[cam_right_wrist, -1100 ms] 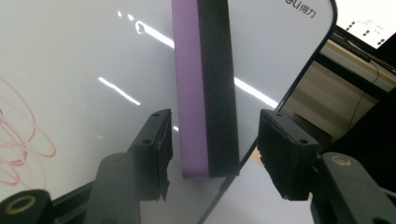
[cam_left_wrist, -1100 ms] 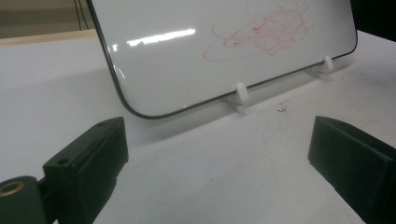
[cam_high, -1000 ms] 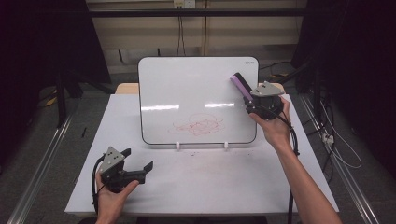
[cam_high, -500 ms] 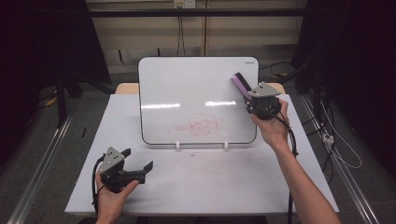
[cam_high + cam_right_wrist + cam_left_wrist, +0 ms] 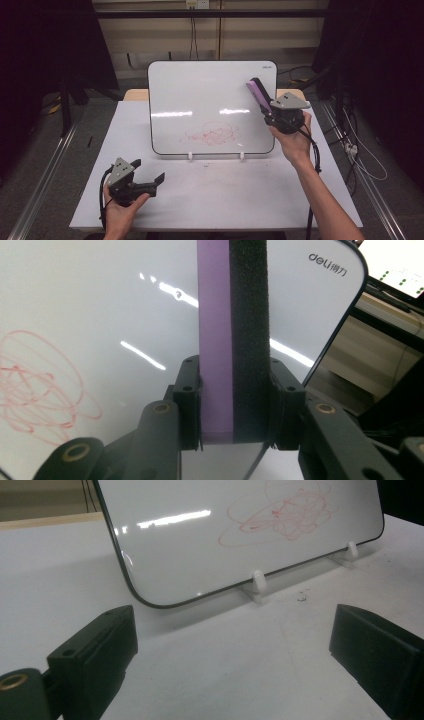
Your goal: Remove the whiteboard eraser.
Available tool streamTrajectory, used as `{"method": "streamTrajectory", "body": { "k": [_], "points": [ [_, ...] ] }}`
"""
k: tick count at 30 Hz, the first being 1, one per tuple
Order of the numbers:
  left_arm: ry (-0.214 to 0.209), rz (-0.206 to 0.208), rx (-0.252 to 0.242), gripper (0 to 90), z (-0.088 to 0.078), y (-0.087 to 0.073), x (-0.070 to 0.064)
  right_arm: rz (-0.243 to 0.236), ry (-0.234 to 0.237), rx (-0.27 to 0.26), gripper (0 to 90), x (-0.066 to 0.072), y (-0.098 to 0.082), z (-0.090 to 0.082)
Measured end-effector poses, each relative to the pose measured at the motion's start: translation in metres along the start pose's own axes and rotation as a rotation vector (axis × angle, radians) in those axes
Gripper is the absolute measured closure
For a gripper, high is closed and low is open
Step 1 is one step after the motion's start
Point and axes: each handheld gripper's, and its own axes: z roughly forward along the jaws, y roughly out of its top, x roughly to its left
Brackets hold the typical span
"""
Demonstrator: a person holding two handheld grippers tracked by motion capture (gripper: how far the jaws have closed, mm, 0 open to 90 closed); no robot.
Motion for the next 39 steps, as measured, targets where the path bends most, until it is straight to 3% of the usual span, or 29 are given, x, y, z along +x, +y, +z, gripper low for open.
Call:
{"method": "streamTrajectory", "body": {
  "k": [4,5,11,14,21,24,30,35,39],
  "points": [
    [-0.009,0.003,-0.033,5.2,0.002,0.002,-0.003,0.005,0.030,-0.019,64.4,0.004,-0.010,-0.002],
    [-0.012,0.001,-0.038,5.2,0.003,0.002,-0.003,0.049,0.054,-0.042,64.4,0.007,-0.016,-0.006],
    [-0.021,-0.019,-0.042,5.1,0.003,0.005,-0.008,0.084,0.090,-0.079,64.4,0.016,-0.026,-0.015],
    [-0.042,-0.060,-0.057,4.7,0.000,0.009,-0.009,0.102,0.111,-0.098,64.4,0.021,-0.030,-0.018],
    [-0.053,-0.053,-0.071,4.7,0.006,0.020,-0.014,0.179,0.189,-0.139,64.4,0.035,-0.040,-0.022],
    [-0.071,-0.044,-0.085,5.0,0.010,0.028,-0.020,0.249,0.247,-0.169,64.4,0.040,-0.045,-0.022],
    [-0.102,-0.019,-0.102,5.2,0.021,0.043,-0.035,0.283,0.284,-0.193,64.4,0.051,-0.050,-0.020],
    [-0.122,-0.030,-0.130,5.8,0.031,0.056,-0.047,0.319,0.329,-0.215,64.4,0.065,-0.055,-0.020],
    [-0.147,-0.026,-0.156,5.8,0.038,0.065,-0.057,0.317,0.353,-0.229,64.4,0.074,-0.057,-0.021]
  ]
}}
